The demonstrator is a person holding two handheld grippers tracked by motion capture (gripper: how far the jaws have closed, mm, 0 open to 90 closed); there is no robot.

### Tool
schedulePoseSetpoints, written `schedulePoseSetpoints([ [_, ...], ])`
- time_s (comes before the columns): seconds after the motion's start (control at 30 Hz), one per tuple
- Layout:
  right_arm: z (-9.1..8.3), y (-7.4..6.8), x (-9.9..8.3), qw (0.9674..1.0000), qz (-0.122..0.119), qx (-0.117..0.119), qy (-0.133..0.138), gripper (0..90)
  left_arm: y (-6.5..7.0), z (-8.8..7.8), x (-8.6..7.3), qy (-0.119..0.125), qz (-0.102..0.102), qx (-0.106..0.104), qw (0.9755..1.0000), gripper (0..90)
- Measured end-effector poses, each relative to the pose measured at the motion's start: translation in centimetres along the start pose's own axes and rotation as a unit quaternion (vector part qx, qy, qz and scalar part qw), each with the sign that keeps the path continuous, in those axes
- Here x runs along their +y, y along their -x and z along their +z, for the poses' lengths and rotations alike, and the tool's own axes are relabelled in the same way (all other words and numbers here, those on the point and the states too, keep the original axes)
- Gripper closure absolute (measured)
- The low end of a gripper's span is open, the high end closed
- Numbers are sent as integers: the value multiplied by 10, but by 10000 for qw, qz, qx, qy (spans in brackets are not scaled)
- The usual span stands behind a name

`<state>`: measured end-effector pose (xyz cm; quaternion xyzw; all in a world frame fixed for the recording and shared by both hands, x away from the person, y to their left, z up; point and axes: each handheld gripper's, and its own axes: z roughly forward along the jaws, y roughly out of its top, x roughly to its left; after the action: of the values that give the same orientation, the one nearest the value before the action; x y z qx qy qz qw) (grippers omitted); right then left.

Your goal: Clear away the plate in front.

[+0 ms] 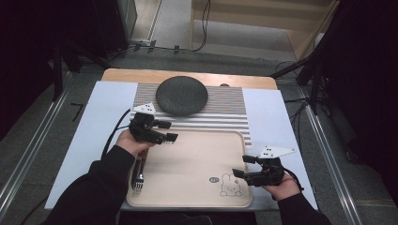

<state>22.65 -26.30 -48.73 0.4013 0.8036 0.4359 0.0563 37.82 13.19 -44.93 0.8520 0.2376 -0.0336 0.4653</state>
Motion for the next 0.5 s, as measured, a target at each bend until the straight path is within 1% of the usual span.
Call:
schedulePoseSetpoints([
  [0.1, 0, 0, 0, 10000, -4, 2, 0, 250, -4, 5, 6, 14, -34, 64, 10000, 316],
  [0.2, 0, 0, 0, 10000, -11, 5, -3, 250, -10, 10, 10, 65, -9, 103, 9999, 316],
  [0.27, 0, 0, 0, 10000, -5, 7, -6, 250, -14, 13, 13, 73, -44, 123, 9999, 316],
  [0.37, 0, 0, 0, 10000, -6, 10, -6, 250, -21, 17, 18, 142, -8, 98, 9999, 316],
  [0.43, 0, 0, 0, 10000, -7, 7, -7, 250, -24, 20, 22, 133, 12, 97, 9999, 316],
  [0.47, 0, 0, 0, 10000, -4, 7, -8, 250, -26, 22, 25, 101, 41, 107, 9999, 316],
  [0.5, 0, 0, 0, 10000, 4, 7, -7, 249, -27, 24, 28, 75, 120, 134, 9998, 316],
])
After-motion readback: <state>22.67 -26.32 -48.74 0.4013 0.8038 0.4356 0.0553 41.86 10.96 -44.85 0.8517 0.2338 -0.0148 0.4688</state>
